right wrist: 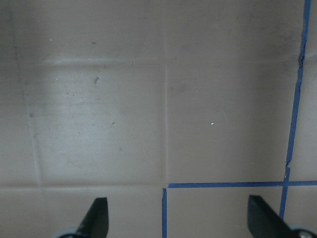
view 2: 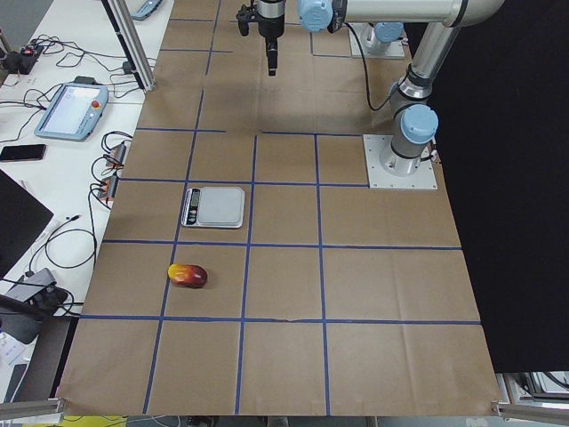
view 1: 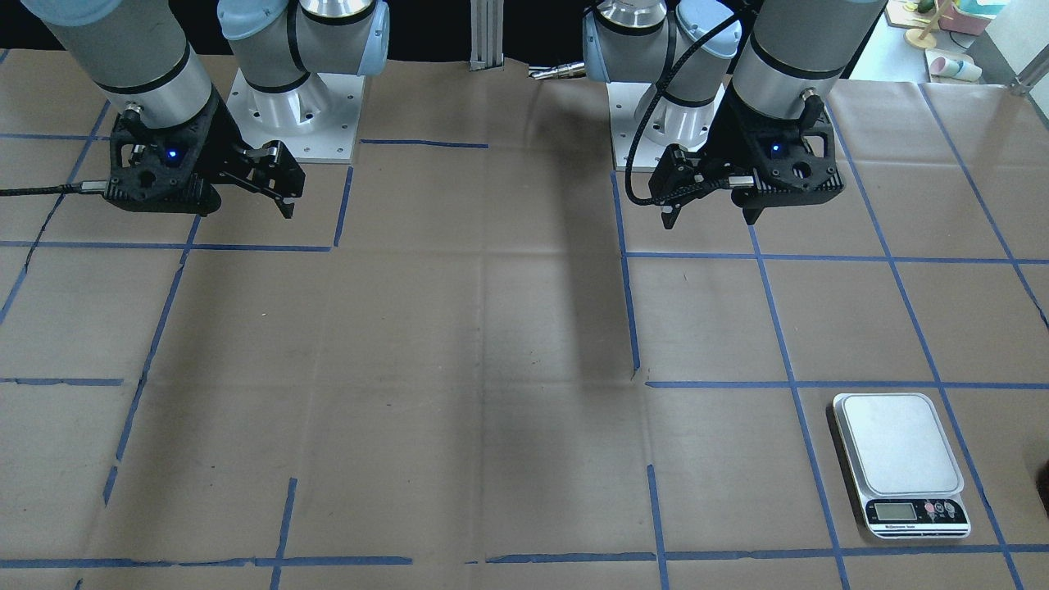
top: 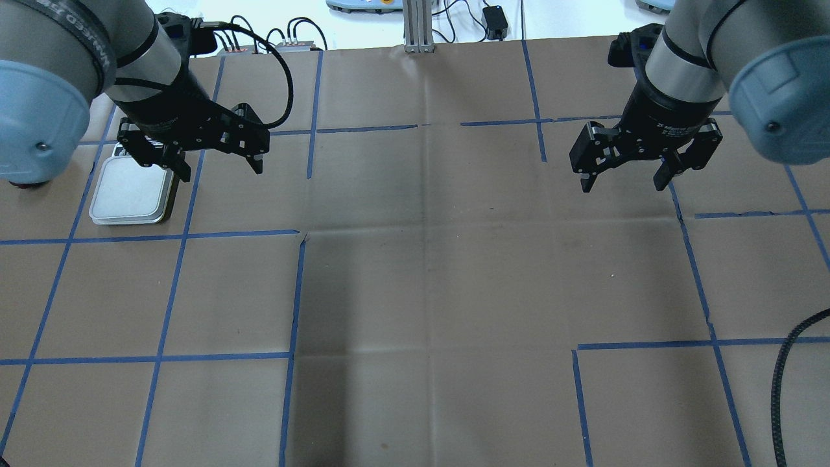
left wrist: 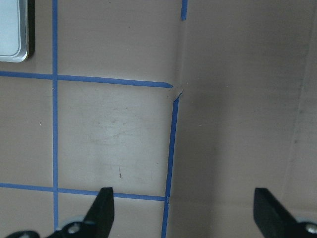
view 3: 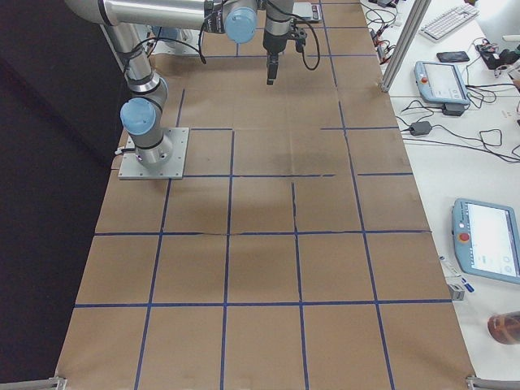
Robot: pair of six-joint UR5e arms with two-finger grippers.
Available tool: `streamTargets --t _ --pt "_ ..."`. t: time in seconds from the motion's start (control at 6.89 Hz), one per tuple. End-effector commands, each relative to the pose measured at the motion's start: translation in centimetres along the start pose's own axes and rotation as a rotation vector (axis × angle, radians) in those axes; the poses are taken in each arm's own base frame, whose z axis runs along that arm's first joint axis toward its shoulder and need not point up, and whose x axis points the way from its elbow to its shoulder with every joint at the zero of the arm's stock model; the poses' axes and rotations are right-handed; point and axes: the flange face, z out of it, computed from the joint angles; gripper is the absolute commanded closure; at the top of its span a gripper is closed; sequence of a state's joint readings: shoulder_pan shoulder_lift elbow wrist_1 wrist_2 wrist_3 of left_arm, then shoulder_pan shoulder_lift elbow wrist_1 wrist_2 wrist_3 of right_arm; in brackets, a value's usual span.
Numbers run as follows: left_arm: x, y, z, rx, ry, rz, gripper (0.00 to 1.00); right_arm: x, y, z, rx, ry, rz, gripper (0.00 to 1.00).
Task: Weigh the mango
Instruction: 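Move the left gripper outward past the scale toward the mango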
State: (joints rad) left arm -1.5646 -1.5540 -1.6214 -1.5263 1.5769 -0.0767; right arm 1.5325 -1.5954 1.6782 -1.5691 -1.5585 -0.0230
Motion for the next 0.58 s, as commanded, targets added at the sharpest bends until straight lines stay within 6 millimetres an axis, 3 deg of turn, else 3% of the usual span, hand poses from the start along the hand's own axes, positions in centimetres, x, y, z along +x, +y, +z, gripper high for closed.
streamTargets --t 0.0,0.44 --pt "-0.02 -0.09 -0.03 0.003 -0.003 0.000 0.00 0.00 0.00 0.00 0.000 0.000 0.000 0.00" --pt "0.02 -0.22 -0.32 0.008 0.000 0.064 0.00 0.00 0.00 0.00 0.000 0.000 0.000 0.00"
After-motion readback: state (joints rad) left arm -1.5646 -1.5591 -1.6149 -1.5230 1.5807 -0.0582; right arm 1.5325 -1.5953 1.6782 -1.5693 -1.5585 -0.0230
